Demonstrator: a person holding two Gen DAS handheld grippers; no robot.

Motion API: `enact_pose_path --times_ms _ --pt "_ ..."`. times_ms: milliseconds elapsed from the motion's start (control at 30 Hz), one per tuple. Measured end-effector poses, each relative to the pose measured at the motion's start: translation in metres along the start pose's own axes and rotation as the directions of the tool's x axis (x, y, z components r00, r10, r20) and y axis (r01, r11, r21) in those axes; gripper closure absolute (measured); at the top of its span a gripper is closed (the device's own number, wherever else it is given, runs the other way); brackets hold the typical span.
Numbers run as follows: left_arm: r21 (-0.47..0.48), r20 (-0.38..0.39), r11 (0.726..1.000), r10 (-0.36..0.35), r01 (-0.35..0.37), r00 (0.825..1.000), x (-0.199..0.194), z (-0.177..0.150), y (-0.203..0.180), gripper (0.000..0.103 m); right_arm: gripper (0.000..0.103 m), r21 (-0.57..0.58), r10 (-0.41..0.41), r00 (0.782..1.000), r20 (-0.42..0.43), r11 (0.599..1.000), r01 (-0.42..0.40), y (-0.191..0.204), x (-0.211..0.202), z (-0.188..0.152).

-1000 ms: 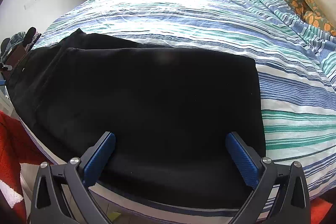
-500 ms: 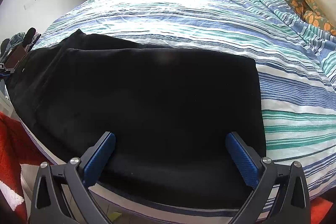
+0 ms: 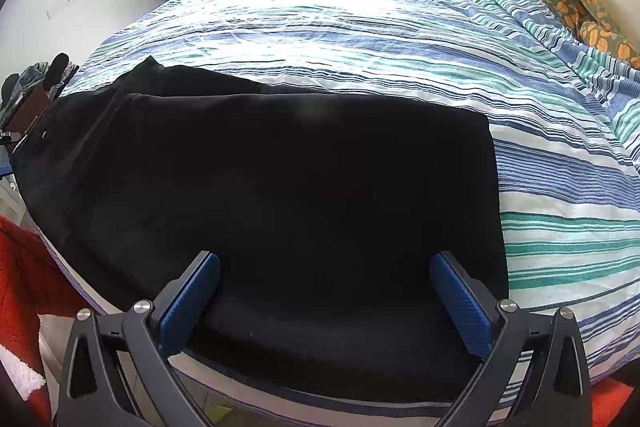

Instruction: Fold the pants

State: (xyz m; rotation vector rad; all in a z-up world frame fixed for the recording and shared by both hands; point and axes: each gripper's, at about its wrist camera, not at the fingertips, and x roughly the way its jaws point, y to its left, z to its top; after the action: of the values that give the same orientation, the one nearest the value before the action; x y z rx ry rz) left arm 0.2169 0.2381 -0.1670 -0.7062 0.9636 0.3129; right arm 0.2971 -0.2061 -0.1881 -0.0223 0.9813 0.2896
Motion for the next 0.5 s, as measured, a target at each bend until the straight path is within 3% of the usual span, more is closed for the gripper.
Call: enact_pose_path --times_ms 67,233,300,400,467,500 --pt "0.01 -0.001 1.0 0.026 -0.026 1.0 0.012 0.0 -0.004 0.024 0.0 0.005 -0.001 1.0 -0.001 1.0 0.001 0.0 0.0 0.0" --pt "0.012 -0.014 1.0 0.006 -0.005 1.0 0.034 0.003 -0.001 0.013 0.0 0.001 0.004 1.0 -0.001 1.0 -0.004 0.0 -0.001 0.0" --pt "0.037 -0.003 0.999 0.02 -0.02 1.0 0.035 0.003 -0.005 0.013 0.0 -0.001 0.006 1.0 0.001 1.0 -0.006 0.0 -0.001 -0.001" --pt "0.036 0.026 0.999 0.027 -0.028 0.999 0.029 0.004 -0.005 0.029 0.0 -0.003 0.009 1.0 0.001 1.0 -0.009 -0.001 -0.002 -0.002" --pt "0.021 0.038 1.0 0.014 -0.015 0.999 0.02 0.006 0.001 0.048 0.0 -0.002 0.01 1.0 0.001 1.0 -0.01 -0.001 -0.002 -0.002" --pt "0.015 0.039 1.0 0.009 -0.009 0.999 0.015 0.008 0.004 0.065 0.0 -0.001 0.01 1.0 0.0 1.0 -0.01 -0.002 -0.002 -0.002"
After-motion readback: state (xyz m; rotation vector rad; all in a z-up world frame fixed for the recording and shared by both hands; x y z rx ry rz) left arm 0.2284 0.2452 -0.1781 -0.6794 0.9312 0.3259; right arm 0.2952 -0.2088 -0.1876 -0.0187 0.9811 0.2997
